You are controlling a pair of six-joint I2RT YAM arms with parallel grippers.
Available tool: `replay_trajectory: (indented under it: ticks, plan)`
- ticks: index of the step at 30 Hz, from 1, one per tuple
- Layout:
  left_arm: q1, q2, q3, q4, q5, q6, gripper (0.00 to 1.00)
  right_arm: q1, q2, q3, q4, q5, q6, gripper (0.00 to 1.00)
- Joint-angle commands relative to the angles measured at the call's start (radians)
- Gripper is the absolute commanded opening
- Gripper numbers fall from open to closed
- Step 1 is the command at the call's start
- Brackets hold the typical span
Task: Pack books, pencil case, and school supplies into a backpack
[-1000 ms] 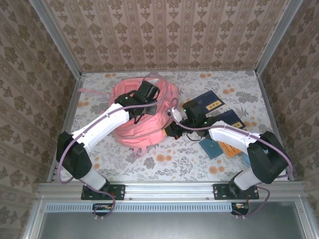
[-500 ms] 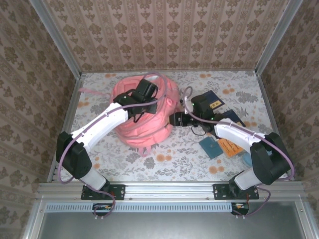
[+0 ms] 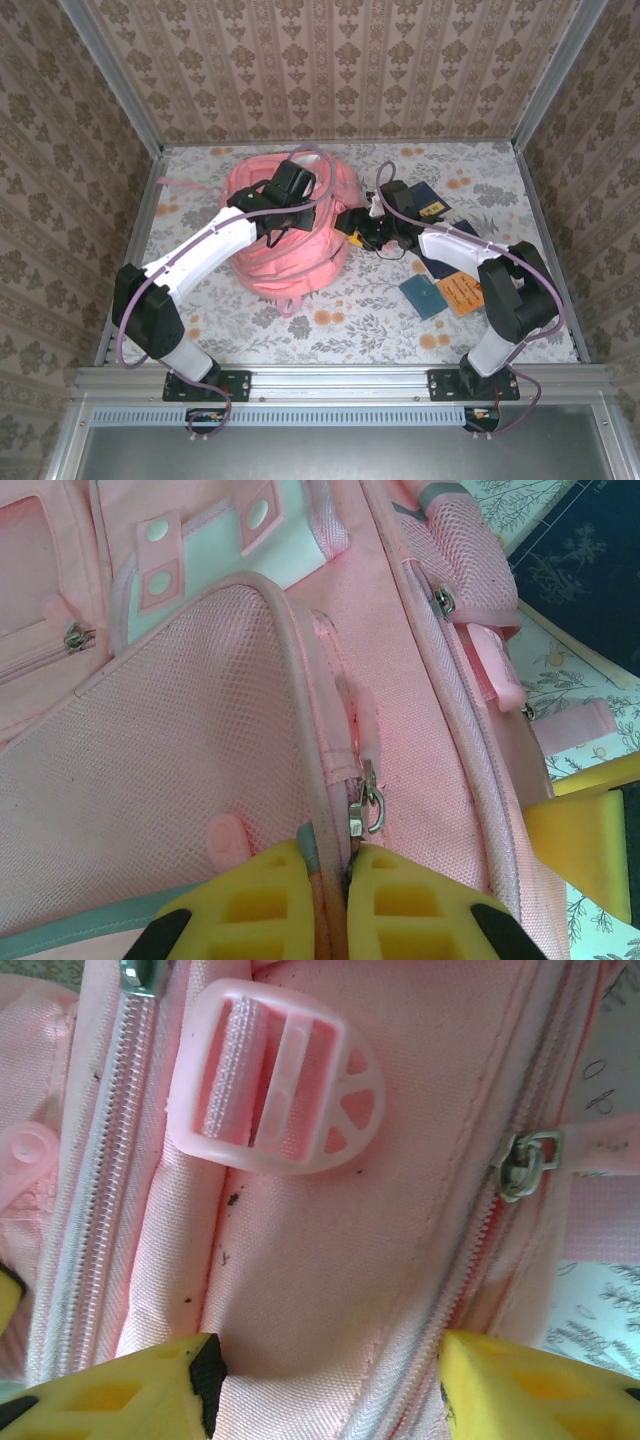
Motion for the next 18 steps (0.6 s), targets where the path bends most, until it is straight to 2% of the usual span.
replay_trajectory:
  ticks: [1, 3, 11, 12, 14, 15, 16, 18]
  plan:
    - [0.008, -0.057, 0.015, 0.104, 0.015, 0.013, 0.00, 0.004, 0.032, -0.002, 0.149, -0.121, 0.144, 0.59]
    - [0.008, -0.055, 0.013, 0.109, 0.020, 0.013, 0.00, 0.007, 0.037, -0.020, 0.249, -0.161, 0.200, 0.58]
    - [0.012, -0.051, 0.028, 0.092, 0.024, -0.017, 0.00, 0.027, 0.058, -0.037, 0.449, -0.193, 0.324, 0.52]
    - [0.013, -0.056, 0.039, 0.076, 0.022, -0.025, 0.05, 0.031, 0.068, -0.036, 0.489, -0.203, 0.348, 0.50]
    - [0.014, -0.072, 0.064, 0.035, 0.012, -0.054, 0.20, 0.040, 0.085, -0.039, 0.595, -0.204, 0.411, 0.42]
    - [0.013, -0.082, 0.070, 0.022, 0.007, -0.067, 0.27, 0.042, 0.088, -0.040, 0.620, -0.195, 0.427, 0.40]
    - [0.015, -0.098, 0.070, 0.007, 0.001, -0.082, 0.37, 0.044, 0.089, -0.035, 0.628, -0.184, 0.434, 0.36]
    - [0.016, -0.127, 0.066, -0.029, -0.023, -0.110, 0.48, 0.046, 0.086, -0.023, 0.623, -0.169, 0.427, 0.30]
